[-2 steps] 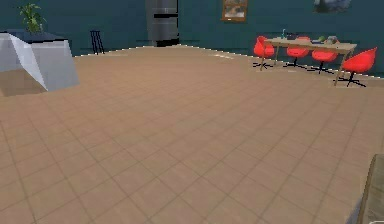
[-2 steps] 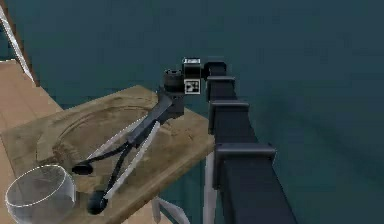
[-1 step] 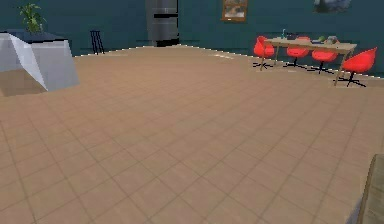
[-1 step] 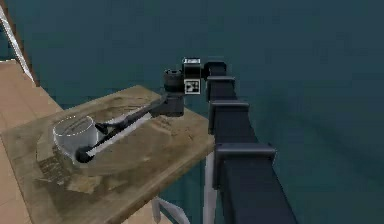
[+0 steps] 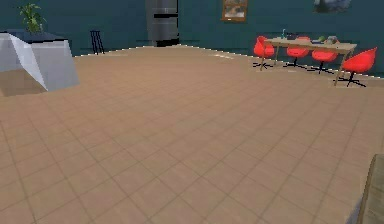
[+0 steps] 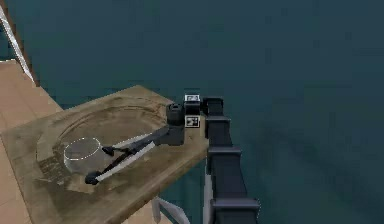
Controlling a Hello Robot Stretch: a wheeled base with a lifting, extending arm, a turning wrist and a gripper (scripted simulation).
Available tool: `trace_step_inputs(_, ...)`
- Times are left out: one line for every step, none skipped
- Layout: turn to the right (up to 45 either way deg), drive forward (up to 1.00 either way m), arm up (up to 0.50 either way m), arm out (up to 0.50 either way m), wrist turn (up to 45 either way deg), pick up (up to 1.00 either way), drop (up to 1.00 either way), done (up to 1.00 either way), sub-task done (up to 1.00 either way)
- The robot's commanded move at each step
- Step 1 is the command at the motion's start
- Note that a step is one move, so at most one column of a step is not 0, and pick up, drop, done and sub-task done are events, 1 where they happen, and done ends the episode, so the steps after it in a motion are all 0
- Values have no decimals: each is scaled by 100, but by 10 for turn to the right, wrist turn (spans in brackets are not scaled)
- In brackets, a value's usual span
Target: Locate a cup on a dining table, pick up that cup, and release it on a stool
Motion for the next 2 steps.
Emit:
trace_step_inputs(0,0,0,0,0,0,100,0,0)
trace_step_inputs(0,0,8,0,0,0,0,0,0)
